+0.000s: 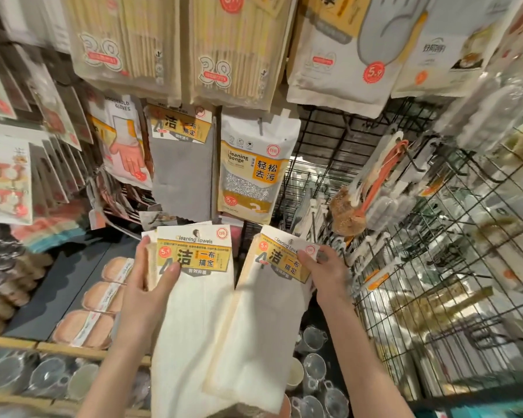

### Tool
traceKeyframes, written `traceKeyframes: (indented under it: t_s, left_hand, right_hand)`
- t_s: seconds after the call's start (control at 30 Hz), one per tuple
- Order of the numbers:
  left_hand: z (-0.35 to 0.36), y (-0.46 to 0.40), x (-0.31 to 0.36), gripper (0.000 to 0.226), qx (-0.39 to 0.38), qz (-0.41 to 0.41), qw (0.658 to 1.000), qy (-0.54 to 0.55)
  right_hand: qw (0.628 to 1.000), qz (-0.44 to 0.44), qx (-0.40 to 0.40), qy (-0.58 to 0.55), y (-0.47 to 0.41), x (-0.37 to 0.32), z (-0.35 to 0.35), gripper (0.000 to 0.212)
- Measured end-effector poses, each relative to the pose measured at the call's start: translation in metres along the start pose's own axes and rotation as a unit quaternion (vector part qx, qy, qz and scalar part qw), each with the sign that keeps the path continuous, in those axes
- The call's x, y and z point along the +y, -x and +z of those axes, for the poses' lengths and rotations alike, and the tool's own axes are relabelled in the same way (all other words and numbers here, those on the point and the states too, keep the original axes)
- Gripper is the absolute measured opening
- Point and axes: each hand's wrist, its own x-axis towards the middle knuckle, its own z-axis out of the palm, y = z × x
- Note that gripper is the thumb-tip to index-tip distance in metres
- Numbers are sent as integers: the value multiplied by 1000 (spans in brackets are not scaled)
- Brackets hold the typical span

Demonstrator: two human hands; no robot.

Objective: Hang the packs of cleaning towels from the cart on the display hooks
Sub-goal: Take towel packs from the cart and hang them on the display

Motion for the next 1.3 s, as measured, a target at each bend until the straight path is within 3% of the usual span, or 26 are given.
traceKeyframes:
  t_s: [0.37, 0.5, 0.73, 1.0, 1.3]
  left_hand:
    - [-11, -5, 3, 70, 9, 22, 998, -66]
    - [-6, -7, -1, 70, 1, 12, 999, -40]
    - [8, 0, -1, 63, 13, -7, 1000, -11]
    - [16, 0, -5, 72, 14, -2, 999, -30]
    - [24, 1, -3, 64, 23, -3, 1000, -19]
  right_hand:
    - [999, 3, 25, 43, -74, 36, 24, 19]
    - [996, 16, 29, 87, -91, 49, 32, 33]
    - [996, 8, 44, 74, -107, 59, 33, 28]
    - [992, -15, 39, 120, -119, 59, 41, 34]
    - [985, -53, 22, 164, -132, 49, 48, 43]
